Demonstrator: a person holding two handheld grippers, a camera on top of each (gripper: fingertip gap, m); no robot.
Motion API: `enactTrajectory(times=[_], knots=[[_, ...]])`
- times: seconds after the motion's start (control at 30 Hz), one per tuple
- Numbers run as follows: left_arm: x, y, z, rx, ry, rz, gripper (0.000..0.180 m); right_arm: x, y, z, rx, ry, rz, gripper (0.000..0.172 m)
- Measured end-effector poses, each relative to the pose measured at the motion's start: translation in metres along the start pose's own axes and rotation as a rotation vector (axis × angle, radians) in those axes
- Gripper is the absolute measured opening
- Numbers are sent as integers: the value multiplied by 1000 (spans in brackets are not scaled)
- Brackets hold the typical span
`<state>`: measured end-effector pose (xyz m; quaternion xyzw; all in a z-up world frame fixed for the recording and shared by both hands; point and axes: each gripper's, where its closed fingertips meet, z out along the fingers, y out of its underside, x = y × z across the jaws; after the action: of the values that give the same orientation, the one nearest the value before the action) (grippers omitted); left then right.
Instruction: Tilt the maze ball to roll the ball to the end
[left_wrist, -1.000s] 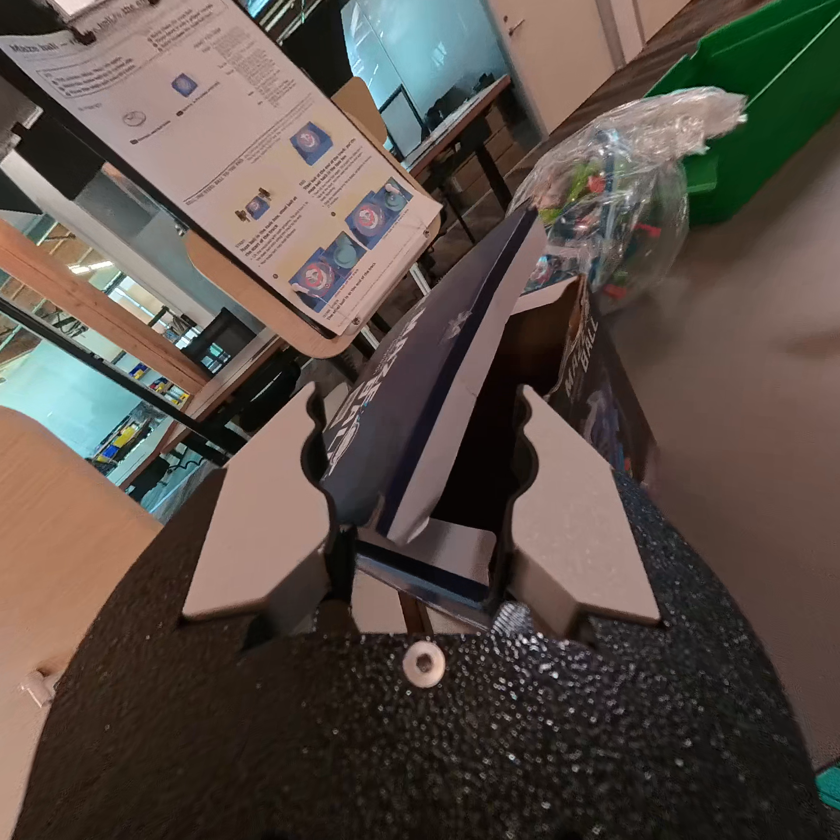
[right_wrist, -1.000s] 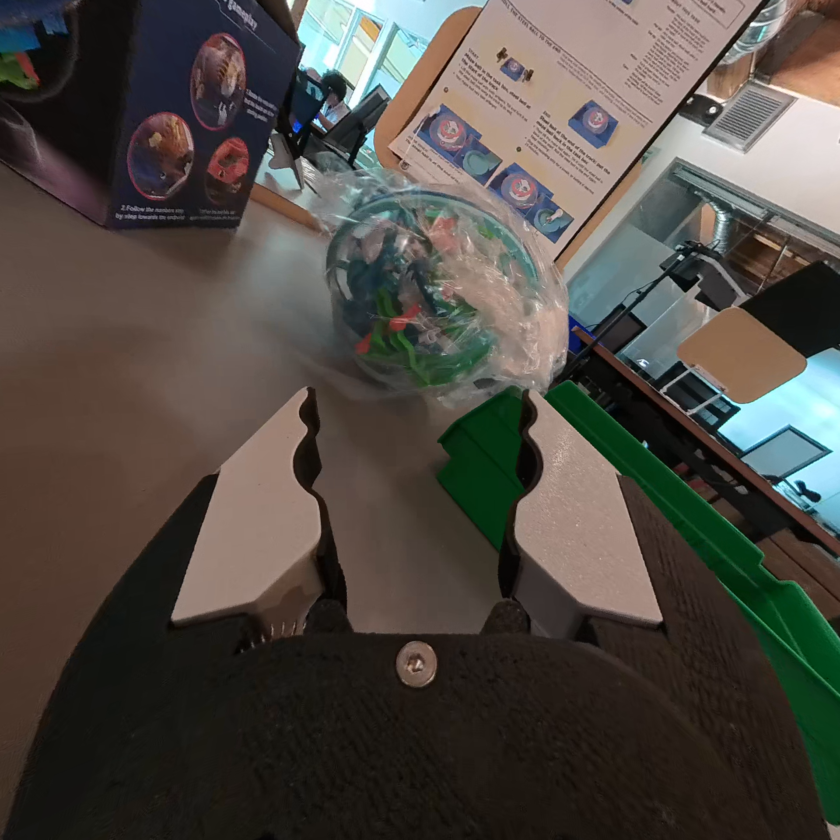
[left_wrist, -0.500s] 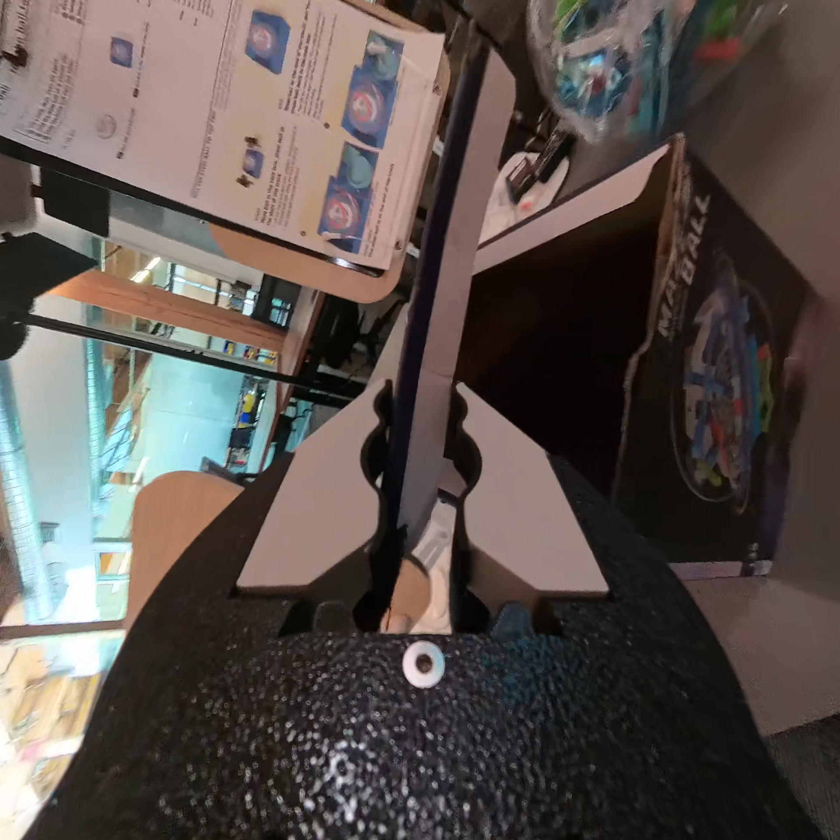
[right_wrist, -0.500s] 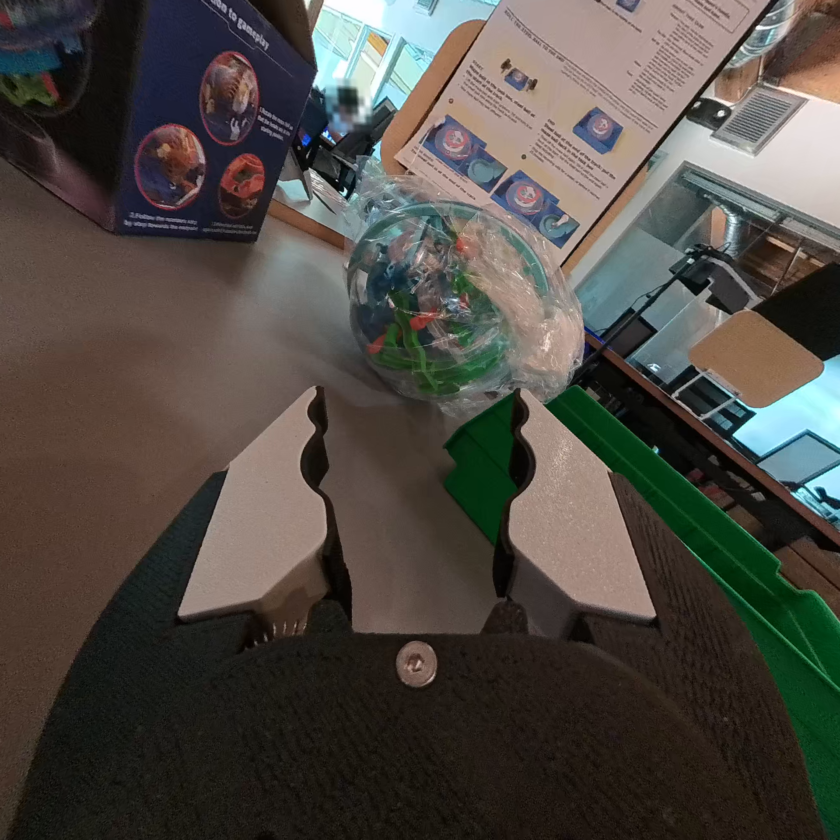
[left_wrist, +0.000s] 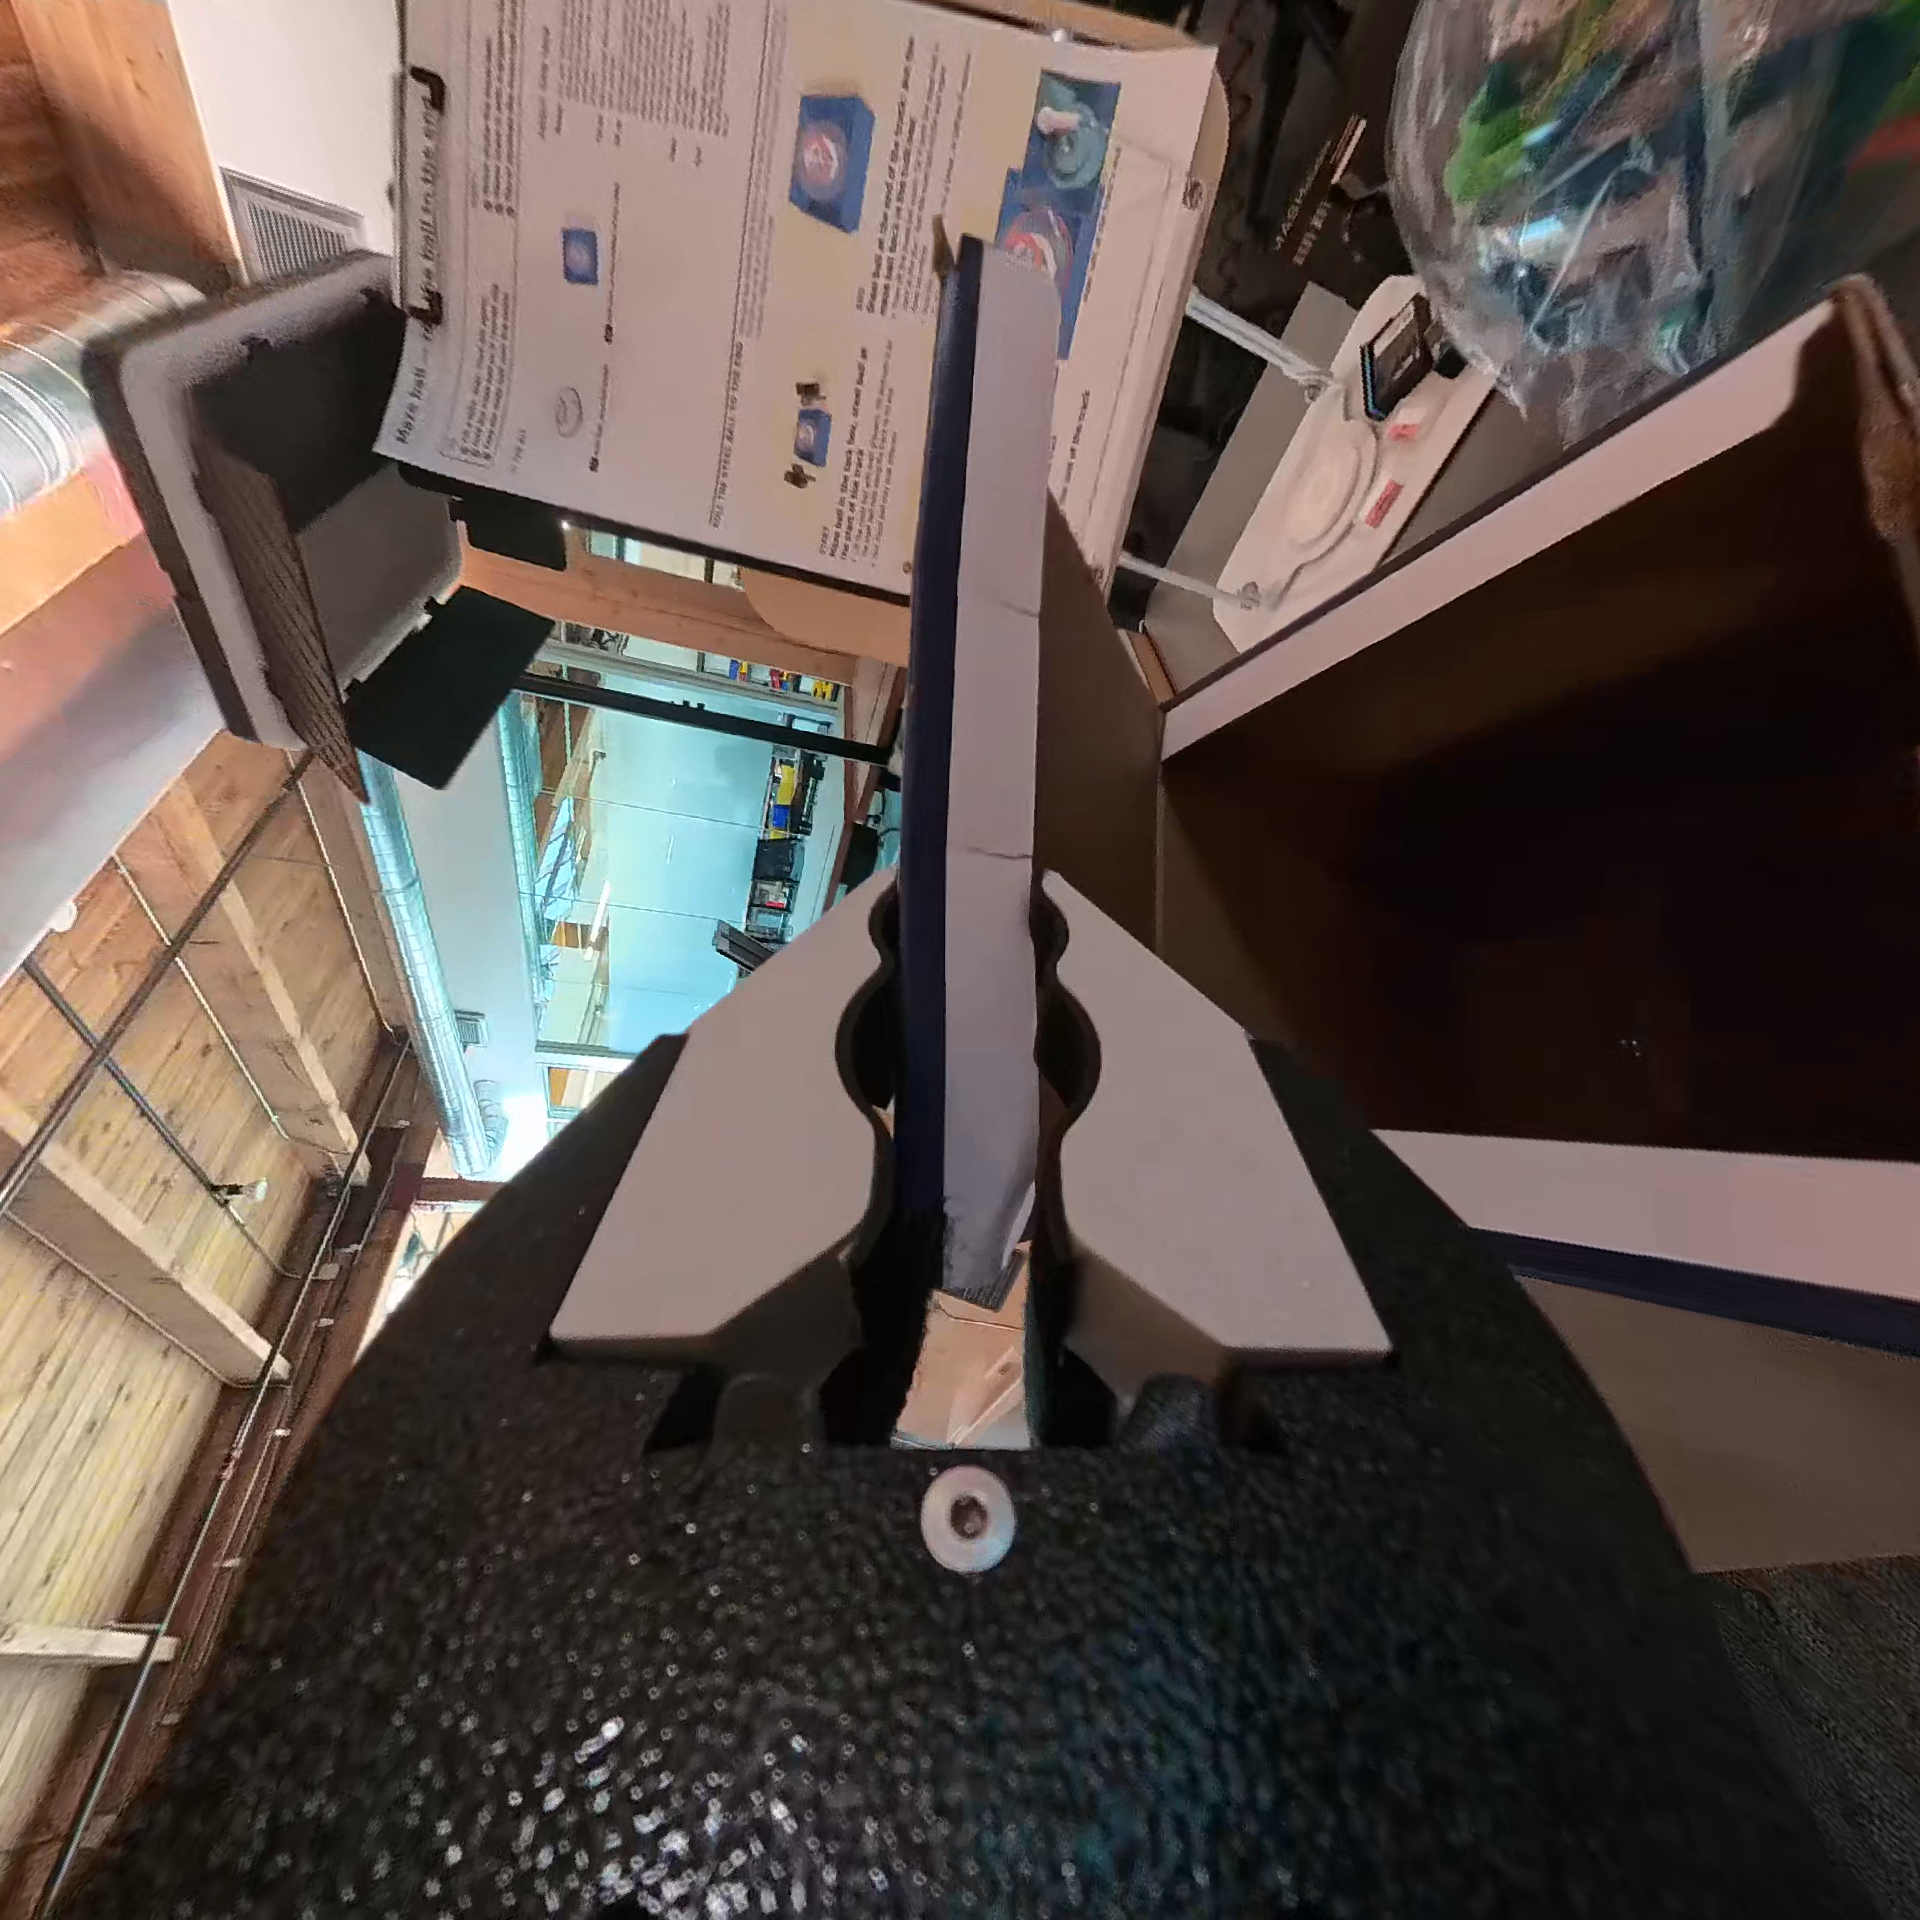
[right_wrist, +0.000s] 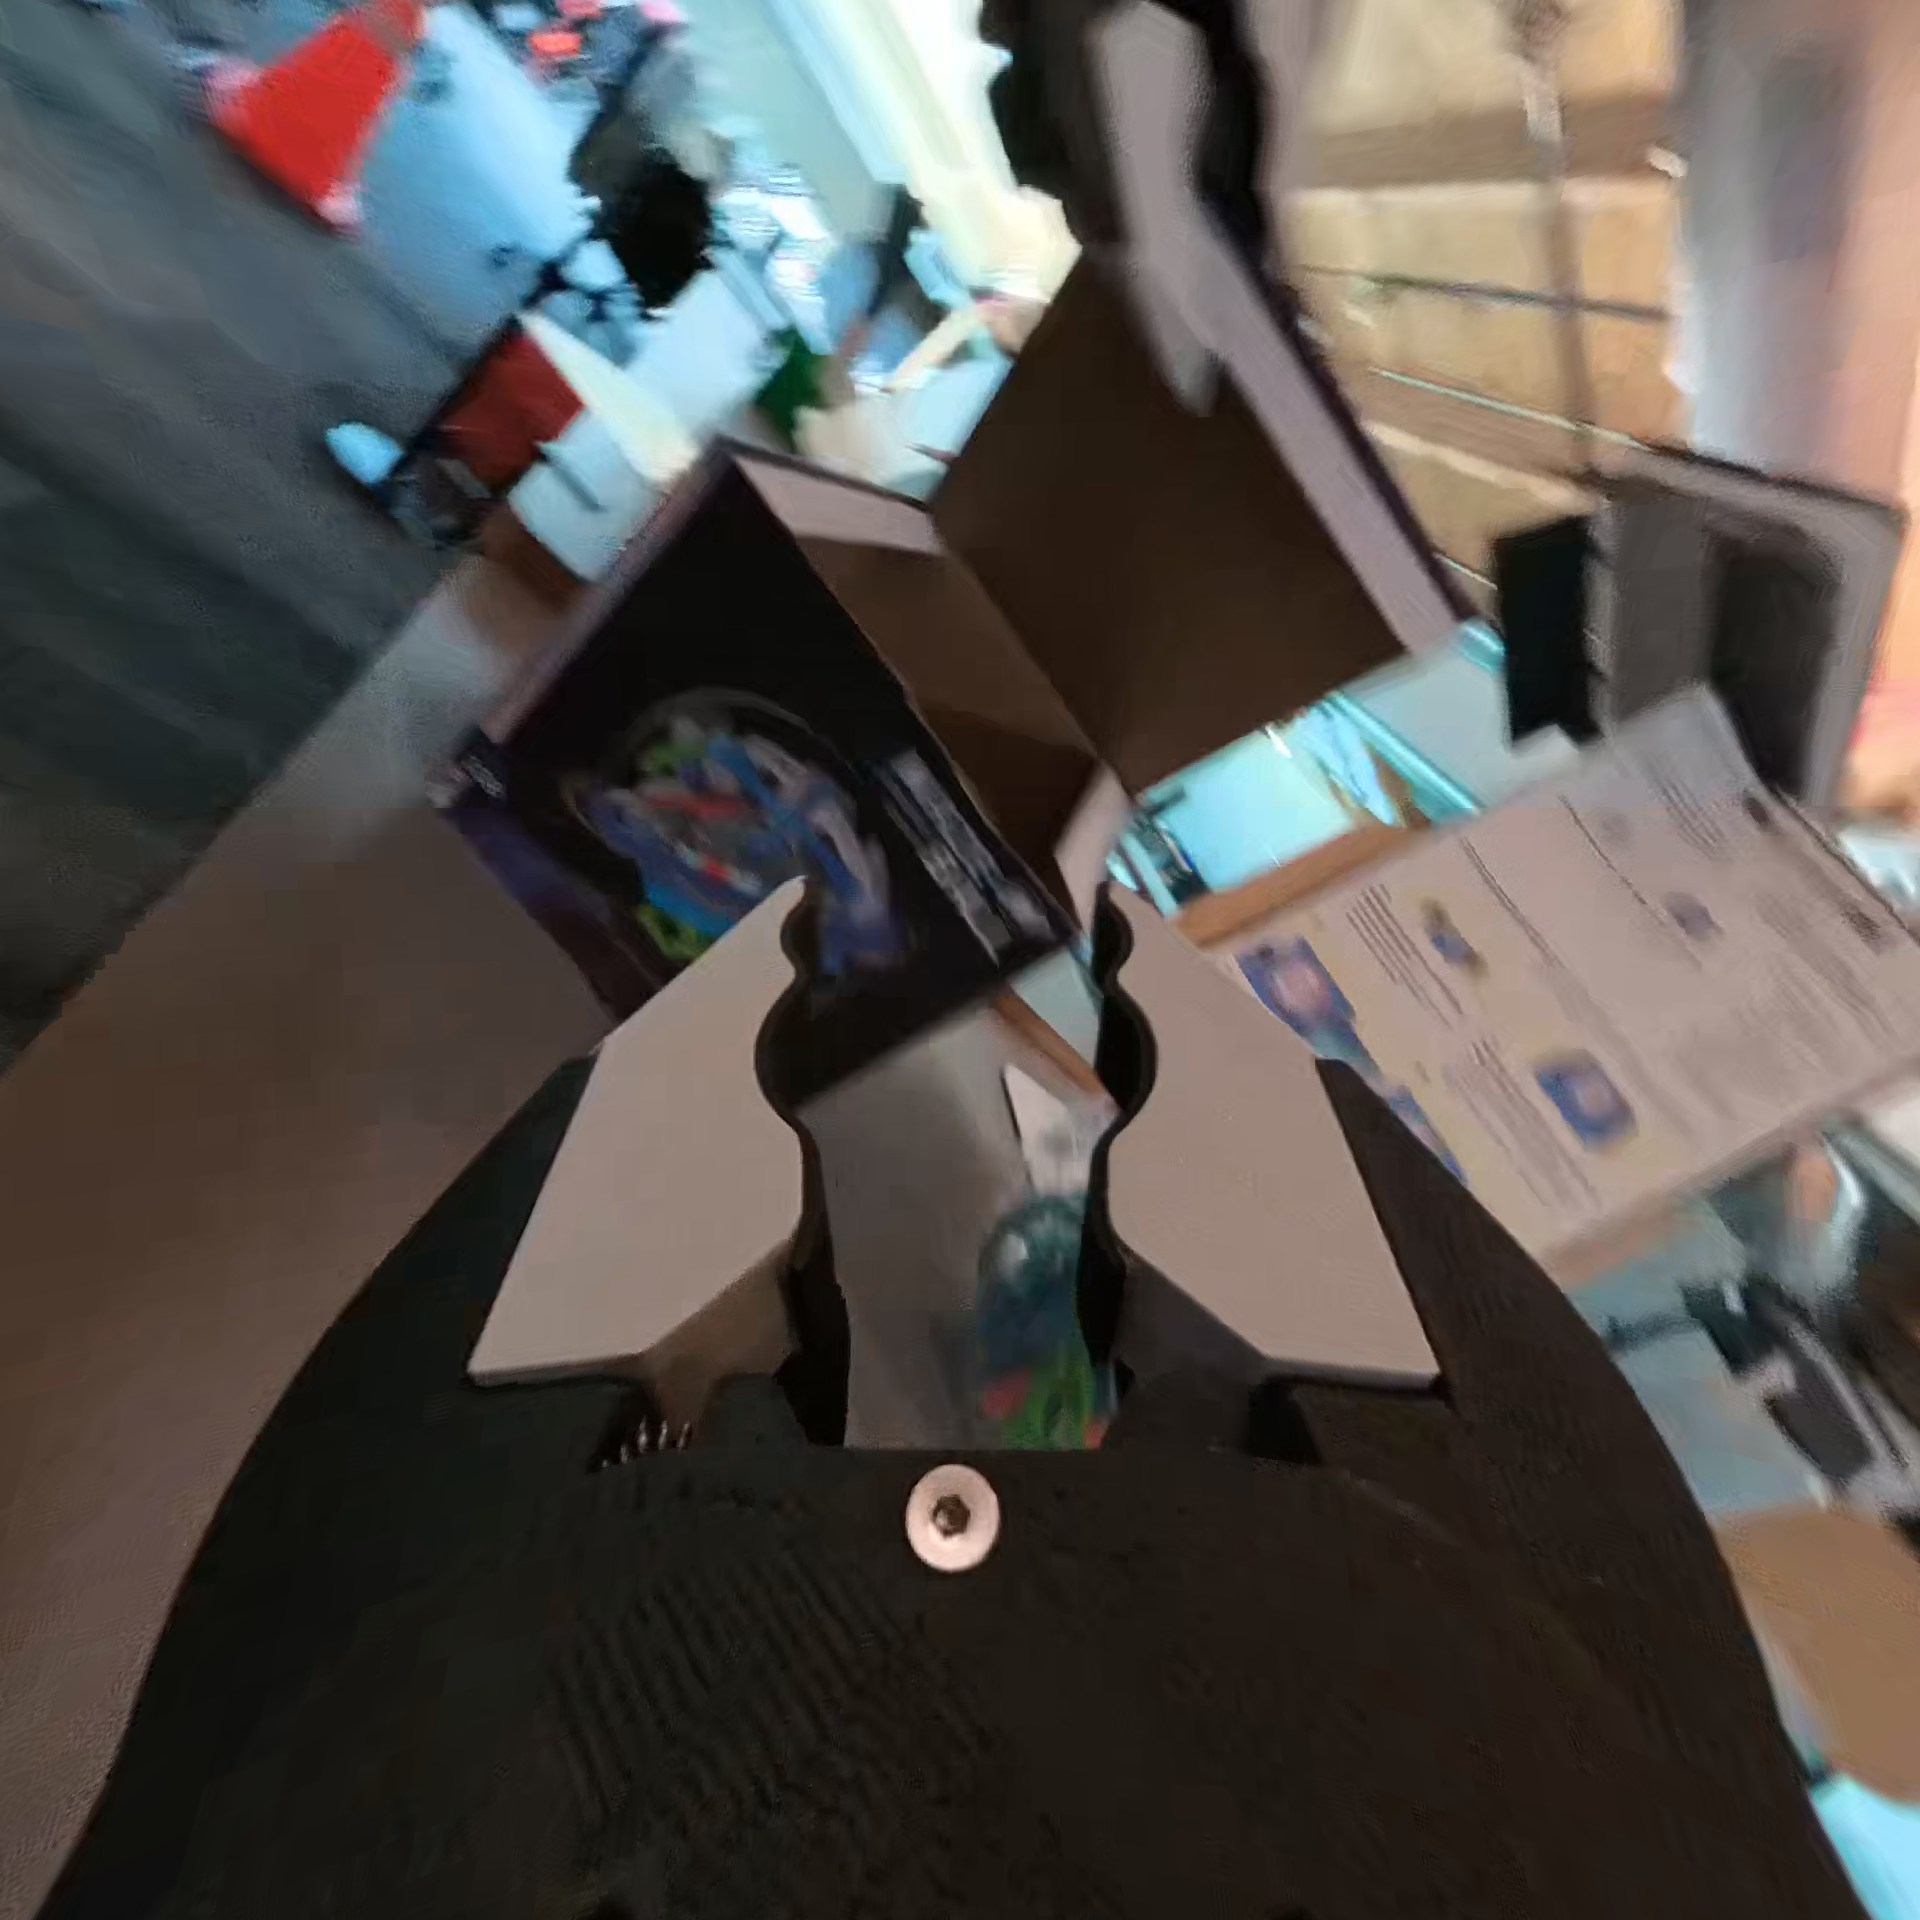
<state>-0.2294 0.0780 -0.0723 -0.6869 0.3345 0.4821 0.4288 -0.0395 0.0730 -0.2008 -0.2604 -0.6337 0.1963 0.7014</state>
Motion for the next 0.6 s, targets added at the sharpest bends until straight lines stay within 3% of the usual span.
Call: enactTrajectory(times=[0.1,0.17,0.2,0.3,0.37,0.43,0.53,0.6], knots=[[-6,-11,-8,12,-3,7,18,-20,-29,49,-21,-155,-172,74],[-14,-17,-16,23,-24,11,17,-21,-24,78,-104,-183,-274,82],[-20,-20,-21,28,-43,12,17,-23,-14,88,-158,-205,-313,81],[-37,-28,-38,59,-86,-29,17,-36,15,100,-281,-242,-399,48],[-52,-36,-52,118,-132,-75,17,-38,26,100,-304,-161,-477,26],[-55,-48,-68,200,-101,-166,17,-44,43,98,-350,-97,-549,16],[-40,-60,-79,233,-20,-216,17,-57,76,97,-437,-71,-555,11],[-27,-68,-81,237,-6,-191,17,-70,89,94,-456,-119,-505,34]])
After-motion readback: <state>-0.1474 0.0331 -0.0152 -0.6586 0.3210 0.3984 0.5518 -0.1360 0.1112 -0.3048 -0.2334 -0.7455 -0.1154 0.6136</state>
